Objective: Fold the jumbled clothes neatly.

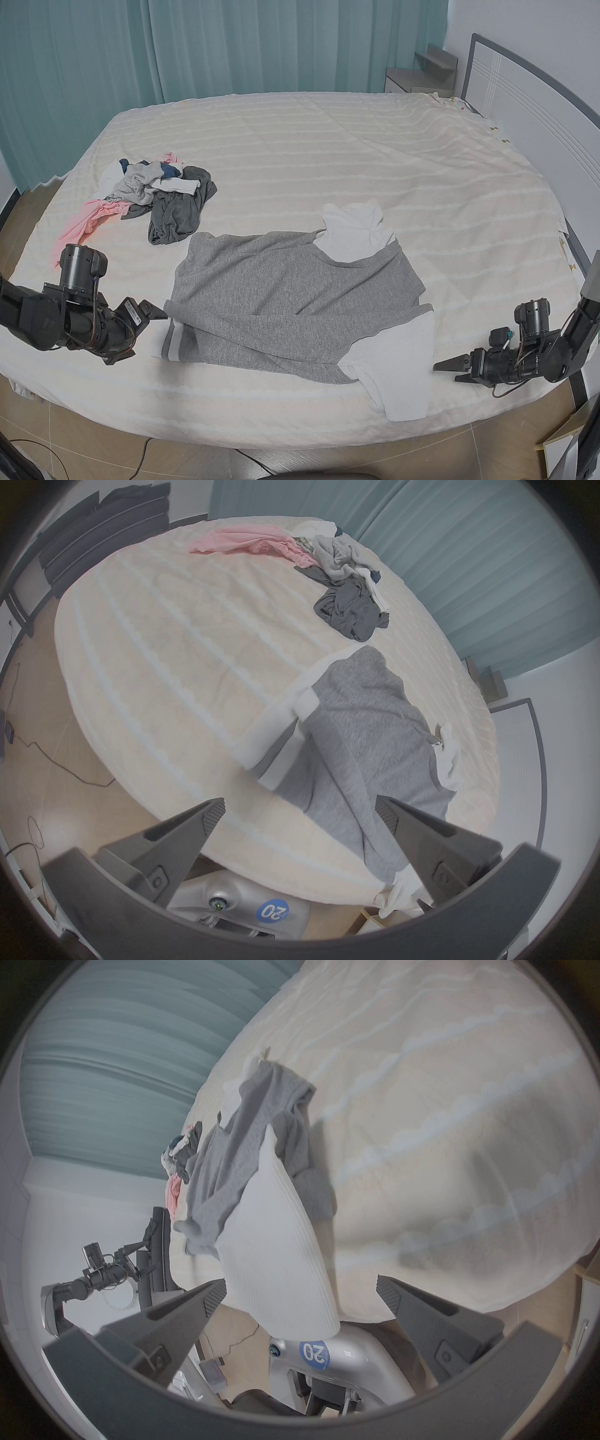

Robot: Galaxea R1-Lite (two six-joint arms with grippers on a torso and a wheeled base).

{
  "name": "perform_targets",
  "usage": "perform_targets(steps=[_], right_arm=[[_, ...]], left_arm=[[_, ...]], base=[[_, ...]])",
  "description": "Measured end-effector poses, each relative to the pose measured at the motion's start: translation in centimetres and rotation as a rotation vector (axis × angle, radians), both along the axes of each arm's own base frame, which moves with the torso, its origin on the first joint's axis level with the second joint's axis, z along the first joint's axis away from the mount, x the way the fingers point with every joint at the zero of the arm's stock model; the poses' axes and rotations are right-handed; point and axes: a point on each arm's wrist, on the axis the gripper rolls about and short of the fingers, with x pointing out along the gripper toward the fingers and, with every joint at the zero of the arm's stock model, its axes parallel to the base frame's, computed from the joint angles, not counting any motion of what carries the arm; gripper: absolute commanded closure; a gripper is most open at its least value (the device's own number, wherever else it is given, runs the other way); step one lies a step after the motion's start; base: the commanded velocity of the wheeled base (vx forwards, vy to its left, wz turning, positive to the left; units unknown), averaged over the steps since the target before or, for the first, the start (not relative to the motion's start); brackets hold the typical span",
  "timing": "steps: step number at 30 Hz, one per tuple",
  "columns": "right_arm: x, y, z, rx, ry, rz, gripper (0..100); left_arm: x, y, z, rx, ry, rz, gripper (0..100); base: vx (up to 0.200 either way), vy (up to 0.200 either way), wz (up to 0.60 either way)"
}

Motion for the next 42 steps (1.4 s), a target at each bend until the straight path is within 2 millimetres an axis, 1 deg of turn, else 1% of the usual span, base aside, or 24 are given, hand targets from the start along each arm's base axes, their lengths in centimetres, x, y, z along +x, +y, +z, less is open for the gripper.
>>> perform_targets(steps=[3, 7, 15, 16, 20, 24, 29, 32, 35, 40, 42], right_arm=[[0.2, 1.0, -1.0, 0.001, 0.002, 0.039, 0], [0.5, 2.1, -2.1, 0.001, 0.022, 0.077, 0], [1.5, 3.7, -3.5, 0.017, 0.062, 0.104, 0], [1.8, 4.1, -3.6, 0.031, 0.077, 0.096, 100], [1.8, 5.0, -3.6, 0.057, 0.105, 0.092, 100], [1.7, 5.4, -3.0, 0.082, 0.116, 0.087, 100], [1.6, 5.6, -1.5, 0.17, 0.139, 0.078, 100], [2.1, 5.8, 0.1, 0.245, 0.139, 0.067, 100], [3.3, 6.0, 2.0, 0.319, 0.129, 0.05, 100], [5.8, 6.6, 5.5, 0.414, 0.088, 0.046, 100], [7.1, 6.9, 7.0, 0.439, 0.063, 0.048, 100]], left_arm=[[-1.3, 0.1, 0.1, -0.006, -0.001, 0.001, 0], [-2.3, 0.2, 0.4, -0.02, -0.007, 0.014, 0], [-3.1, 0.1, 0.9, -0.041, -0.025, 0.03, 0], [-3.2, 0.1, 1.0, -0.041, -0.028, 0.03, 0], [-3.2, 0.0, 1.0, -0.041, -0.031, 0.025, 0], [-3.3, -0.1, 1.0, -0.04, -0.031, 0.022, 0], [-3.2, -0.2, 1.0, -0.038, -0.029, 0.023, 0], [-3.2, -0.1, 0.9, -0.035, -0.028, 0.024, 0], [-3.2, -0.2, 0.9, -0.033, -0.027, 0.024, 0], [-3.2, -0.2, 0.9, -0.032, -0.026, 0.025, 0], [-3.2, -0.2, 0.9, -0.032, -0.026, 0.025, 0]], base=[[0.0, 0.0, 0.0], [0.0, 0.0, 0.0], [0.0, 0.0, 0.0], [0.0, 0.0, 0.0], [0.0, 0.0, 0.0], [0.0, 0.0, 0.0], [0.0, 0.0, 0.0], [0.0, 0.0, 0.0], [0.0, 0.0, 0.0], [0.0, 0.0, 0.0], [0.0, 0.0, 0.0]])
